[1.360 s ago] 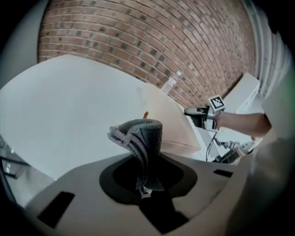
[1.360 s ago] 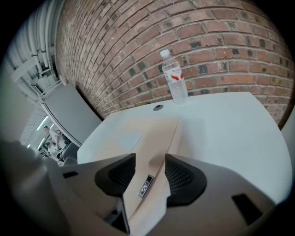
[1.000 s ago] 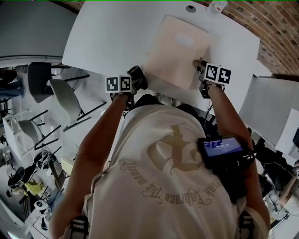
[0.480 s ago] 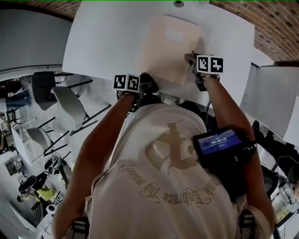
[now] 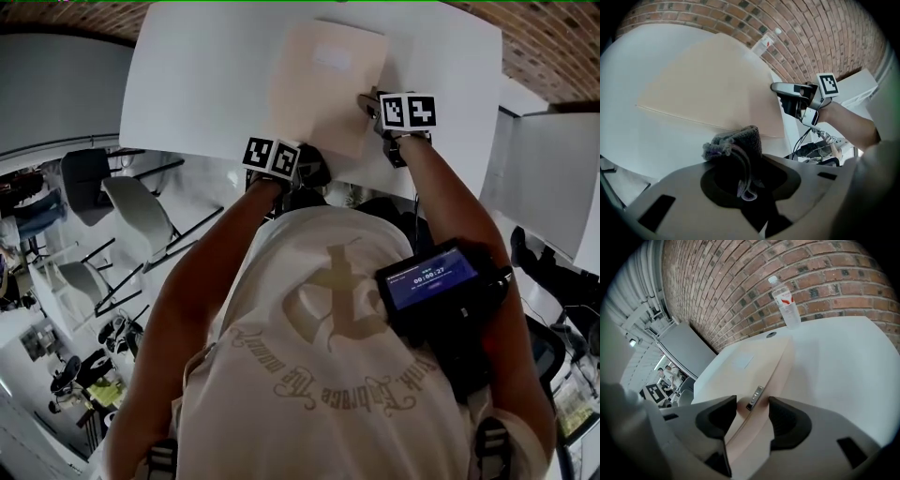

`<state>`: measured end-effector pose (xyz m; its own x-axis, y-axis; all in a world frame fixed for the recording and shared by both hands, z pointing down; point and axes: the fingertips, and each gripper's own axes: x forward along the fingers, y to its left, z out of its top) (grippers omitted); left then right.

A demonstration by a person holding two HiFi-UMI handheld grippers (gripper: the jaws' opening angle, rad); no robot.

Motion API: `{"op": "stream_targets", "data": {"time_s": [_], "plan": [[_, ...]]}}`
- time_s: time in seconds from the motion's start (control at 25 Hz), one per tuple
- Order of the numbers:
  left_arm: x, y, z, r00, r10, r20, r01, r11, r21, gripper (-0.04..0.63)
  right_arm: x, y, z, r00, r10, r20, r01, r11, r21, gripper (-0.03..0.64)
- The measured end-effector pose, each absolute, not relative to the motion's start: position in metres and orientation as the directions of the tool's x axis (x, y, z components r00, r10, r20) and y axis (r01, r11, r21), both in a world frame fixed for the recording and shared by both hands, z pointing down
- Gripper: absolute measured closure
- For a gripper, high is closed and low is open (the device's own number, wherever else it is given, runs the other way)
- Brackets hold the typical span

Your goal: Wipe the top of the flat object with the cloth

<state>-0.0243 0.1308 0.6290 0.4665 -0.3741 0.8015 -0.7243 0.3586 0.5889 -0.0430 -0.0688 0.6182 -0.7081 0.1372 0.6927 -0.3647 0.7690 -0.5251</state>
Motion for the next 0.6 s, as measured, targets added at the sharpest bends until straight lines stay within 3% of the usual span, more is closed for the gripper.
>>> {"op": "stream_targets", "data": {"time_s": [0.6], "plan": [[0.070,0.090,0.636,0.605,-0.209,0.768,-0.778,0.052,0.627,0.491,-0.046,-0.072,0.619,-0.724,0.123,0.678,-0.351,0.780,-0.517,0.403]]}}
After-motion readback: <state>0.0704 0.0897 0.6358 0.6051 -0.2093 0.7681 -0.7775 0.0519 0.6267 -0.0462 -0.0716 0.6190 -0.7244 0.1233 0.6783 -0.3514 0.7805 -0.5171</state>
